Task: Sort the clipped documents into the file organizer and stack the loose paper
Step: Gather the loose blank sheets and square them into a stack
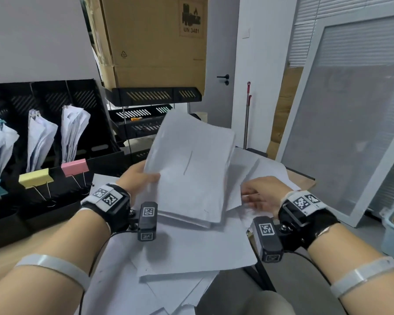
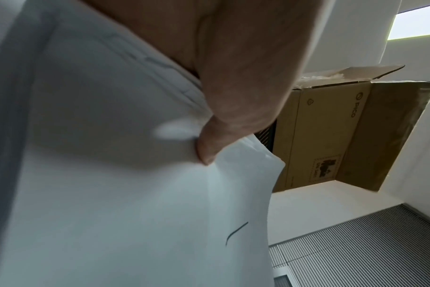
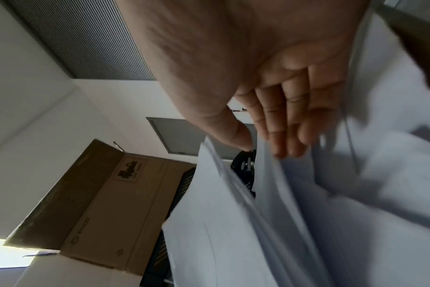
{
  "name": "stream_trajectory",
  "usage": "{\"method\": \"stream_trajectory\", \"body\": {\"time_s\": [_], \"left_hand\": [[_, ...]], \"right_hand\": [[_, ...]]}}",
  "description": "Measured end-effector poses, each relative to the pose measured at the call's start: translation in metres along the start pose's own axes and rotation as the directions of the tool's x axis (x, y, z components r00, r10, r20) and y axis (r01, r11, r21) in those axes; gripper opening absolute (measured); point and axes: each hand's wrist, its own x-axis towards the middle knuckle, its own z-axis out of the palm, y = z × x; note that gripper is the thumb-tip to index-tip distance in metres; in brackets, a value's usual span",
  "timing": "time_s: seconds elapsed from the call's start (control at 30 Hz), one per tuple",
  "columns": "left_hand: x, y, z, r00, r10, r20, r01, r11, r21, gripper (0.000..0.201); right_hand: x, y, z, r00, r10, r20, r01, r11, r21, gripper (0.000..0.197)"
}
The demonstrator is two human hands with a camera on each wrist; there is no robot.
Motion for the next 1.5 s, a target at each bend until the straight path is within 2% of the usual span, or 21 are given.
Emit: {"method": "stream_trajectory", "body": {"time_s": [0.07, 0.13, 0.27, 0.4, 0.57, 0.63, 0.73, 0.83, 0.9, 0.93, 0.97, 1.0, 1.07, 1.13, 1.2, 1.27, 1.37, 1.43, 1.5], "left_hand": [[0.009, 0.005, -0.008, 0.999, -0.042, -0.028, 0.043, 0.998, 0.056, 0.032], [0.019, 0.007, -0.014, 0.996, -0.09, -0.025, 0.093, 0.977, 0.193, 0.024], [0.029, 0.004, -0.012, 0.986, -0.169, -0.006, 0.157, 0.903, 0.4, 0.02], [0.027, 0.004, -0.002, 0.985, -0.17, -0.003, 0.153, 0.881, 0.447, 0.021], [0.031, 0.011, 0.003, 0.986, -0.166, 0.023, 0.149, 0.929, 0.34, 0.019], [0.035, 0.012, 0.005, 0.982, -0.189, 0.024, 0.174, 0.939, 0.297, 0.033], [0.042, 0.008, 0.007, 0.981, -0.193, 0.024, 0.174, 0.927, 0.331, 0.037], [0.039, 0.007, 0.015, 0.97, -0.226, 0.09, 0.181, 0.916, 0.358, 0.045], [0.036, 0.008, 0.021, 0.967, -0.229, 0.11, 0.17, 0.903, 0.394, 0.034], [0.034, 0.009, 0.024, 0.968, -0.225, 0.114, 0.161, 0.898, 0.409, 0.027], [0.033, 0.01, 0.028, 0.968, -0.223, 0.118, 0.16, 0.903, 0.398, 0.024], [0.031, 0.011, 0.032, 0.968, -0.219, 0.126, 0.159, 0.916, 0.367, 0.024], [0.031, 0.01, 0.036, 0.969, -0.199, 0.144, 0.143, 0.935, 0.324, 0.029], [0.032, 0.006, 0.037, 0.967, -0.189, 0.171, 0.133, 0.946, 0.296, 0.045], [0.037, 0.0, 0.033, 0.963, -0.188, 0.195, 0.133, 0.954, 0.268, 0.058], [0.035, -0.003, 0.031, 0.97, -0.171, 0.174, 0.13, 0.965, 0.227, 0.05], [0.03, -0.003, 0.026, 0.986, -0.158, 0.05, 0.143, 0.965, 0.217, 0.033], [0.029, -0.003, 0.021, 0.979, -0.205, 0.0, 0.197, 0.943, 0.267, 0.025], [0.022, 0.0, 0.014, 0.963, -0.267, -0.018, 0.26, 0.915, 0.309, 0.026]], "right_hand": [[0.007, -0.005, -0.003, 0.999, 0.039, -0.001, -0.039, 0.999, 0.023, 0.015], [0.011, -0.009, -0.002, 0.999, 0.038, -0.022, -0.038, 0.999, 0.026, 0.023], [0.028, -0.012, 0.003, 0.995, 0.066, -0.07, -0.066, 0.998, 0.014, 0.013], [0.04, -0.015, 0.011, 0.988, 0.107, -0.11, -0.122, 0.982, -0.143, 0.017], [0.043, -0.022, 0.015, 0.986, 0.109, -0.124, -0.144, 0.935, -0.324, 0.021], [0.043, -0.023, 0.016, 0.989, 0.114, -0.099, -0.142, 0.923, -0.358, 0.02], [0.04, -0.023, 0.016, 0.994, 0.102, -0.045, -0.112, 0.913, -0.393, 0.022], [0.038, -0.02, 0.02, 0.995, 0.084, 0.059, -0.065, 0.962, -0.264, 0.012], [0.039, -0.017, 0.023, 0.991, 0.106, 0.085, -0.098, 0.991, -0.095, 0.02], [0.04, -0.017, 0.025, 0.991, 0.113, 0.075, -0.108, 0.992, -0.068, 0.026], [0.04, -0.018, 0.026, 0.994, 0.099, 0.051, -0.093, 0.99, -0.109, 0.032], [0.039, -0.022, 0.026, 0.997, 0.079, 0.023, -0.071, 0.963, -0.259, 0.037], [0.037, -0.025, 0.025, 1.0, 0.009, 0.0, -0.007, 0.806, -0.592, 0.039], [0.04, -0.024, 0.025, 0.998, -0.044, 0.036, 0.057, 0.725, -0.687, 0.036], [0.044, -0.023, 0.024, 0.994, -0.099, 0.039, 0.099, 0.731, -0.675, 0.027], [0.045, -0.022, 0.022, 0.984, -0.181, 0.0, 0.144, 0.785, -0.603, 0.016], [0.041, -0.028, 0.012, 0.953, -0.289, -0.094, 0.213, 0.855, -0.473, 0.022], [0.037, -0.033, 0.004, 0.953, -0.281, -0.114, 0.198, 0.861, -0.469, 0.022], [0.032, -0.036, 0.0, 0.974, -0.21, -0.081, 0.137, 0.837, -0.53, 0.018]]}}
